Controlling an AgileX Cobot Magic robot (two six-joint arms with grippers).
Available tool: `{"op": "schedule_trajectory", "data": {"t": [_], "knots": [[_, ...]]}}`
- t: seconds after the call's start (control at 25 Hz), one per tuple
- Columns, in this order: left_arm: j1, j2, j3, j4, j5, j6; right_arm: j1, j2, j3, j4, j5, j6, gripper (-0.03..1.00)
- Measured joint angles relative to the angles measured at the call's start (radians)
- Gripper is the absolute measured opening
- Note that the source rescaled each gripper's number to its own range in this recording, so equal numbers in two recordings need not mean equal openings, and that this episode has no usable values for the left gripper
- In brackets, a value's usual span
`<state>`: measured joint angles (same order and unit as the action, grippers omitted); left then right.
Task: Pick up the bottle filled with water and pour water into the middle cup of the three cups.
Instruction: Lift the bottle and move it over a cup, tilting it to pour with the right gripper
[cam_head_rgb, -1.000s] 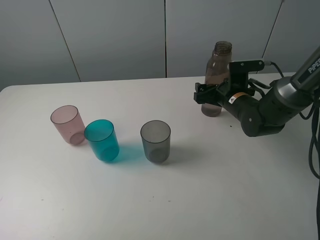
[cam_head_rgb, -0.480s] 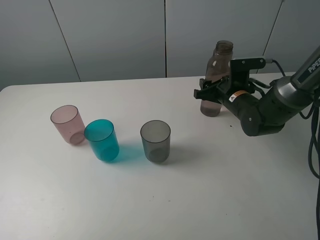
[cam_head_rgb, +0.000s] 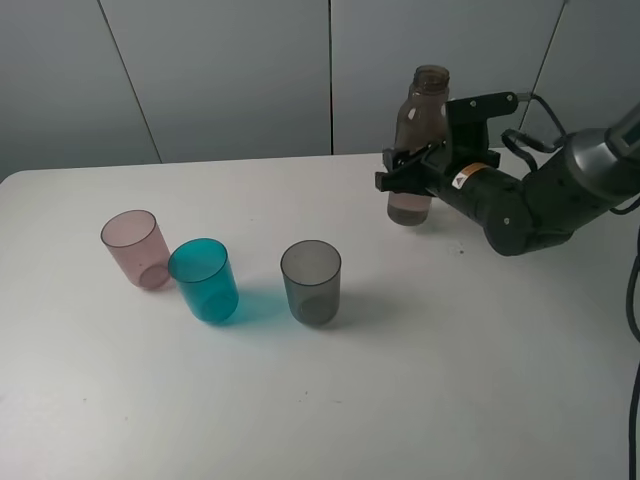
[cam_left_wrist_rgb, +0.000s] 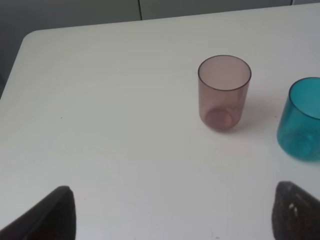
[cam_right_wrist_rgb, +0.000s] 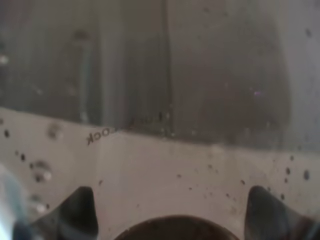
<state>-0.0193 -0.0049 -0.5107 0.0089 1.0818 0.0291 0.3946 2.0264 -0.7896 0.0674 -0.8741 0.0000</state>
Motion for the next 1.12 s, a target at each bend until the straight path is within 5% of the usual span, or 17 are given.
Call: {"op": "schedule_trajectory", "data": {"t": [0.28, 0.64, 1.12], "knots": [[0.000, 0.000, 0.000, 0.000, 0.000, 0.000, 0.091, -0.055, -0.168, -0.093, 0.208, -0.010, 0.00], [0.000, 0.000, 0.000, 0.000, 0.000, 0.000, 0.203, 0.019, -0.317, -0.192, 0.239, -0.034, 0.00], [0.000, 0.000, 0.000, 0.000, 0.000, 0.000, 0.263, 0.108, -0.361, -0.263, 0.229, -0.414, 0.00]]}}
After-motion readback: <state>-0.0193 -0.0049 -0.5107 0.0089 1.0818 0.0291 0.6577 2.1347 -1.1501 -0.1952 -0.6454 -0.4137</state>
